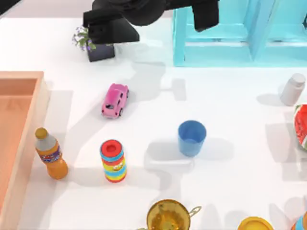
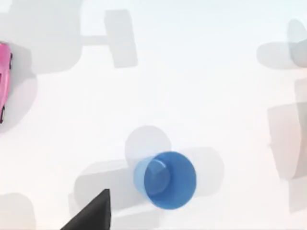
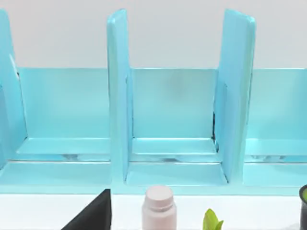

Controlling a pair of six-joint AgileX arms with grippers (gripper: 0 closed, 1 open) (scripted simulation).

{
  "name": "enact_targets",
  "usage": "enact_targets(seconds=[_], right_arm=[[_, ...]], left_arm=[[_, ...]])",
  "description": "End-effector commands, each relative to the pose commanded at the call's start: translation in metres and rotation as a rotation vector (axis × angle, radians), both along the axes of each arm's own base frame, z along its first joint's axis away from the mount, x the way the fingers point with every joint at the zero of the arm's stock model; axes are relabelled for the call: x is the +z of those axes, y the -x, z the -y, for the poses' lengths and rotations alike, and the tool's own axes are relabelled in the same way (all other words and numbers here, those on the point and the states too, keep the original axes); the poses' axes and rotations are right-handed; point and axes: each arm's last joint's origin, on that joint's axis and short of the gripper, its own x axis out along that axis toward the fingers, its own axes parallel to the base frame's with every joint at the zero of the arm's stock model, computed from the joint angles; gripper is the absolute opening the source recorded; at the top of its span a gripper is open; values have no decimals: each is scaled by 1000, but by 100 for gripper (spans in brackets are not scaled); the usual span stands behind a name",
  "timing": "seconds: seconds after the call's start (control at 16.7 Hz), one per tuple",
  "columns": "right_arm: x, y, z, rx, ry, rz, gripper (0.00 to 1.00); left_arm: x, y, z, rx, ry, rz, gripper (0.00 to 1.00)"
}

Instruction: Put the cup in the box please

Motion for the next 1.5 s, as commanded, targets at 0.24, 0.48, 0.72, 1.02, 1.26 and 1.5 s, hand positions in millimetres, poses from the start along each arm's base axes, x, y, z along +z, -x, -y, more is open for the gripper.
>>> enact_targets(seconds=[0.24,0.48,0.72,1.02,1.26,1.5], right_arm=[[0,0,0,0,0,0,100],[0,0,0,0,0,0,100],[0,0,0,0,0,0,100],[0,0,0,0,0,0,100],[0,0,0,0,0,0,100],[0,0,0,0,0,0,100]], left_arm=[[-45,-22,71,25,-110,-171,100],[-105,-28,116,59,-256,-311,100],[-135,-26,131,79,-336,-372,100],[-137,-28,130,83,-337,-375,100],[-151,-31,133,78,-334,-369,100],[-198,-36,134,79,-340,-375,100]])
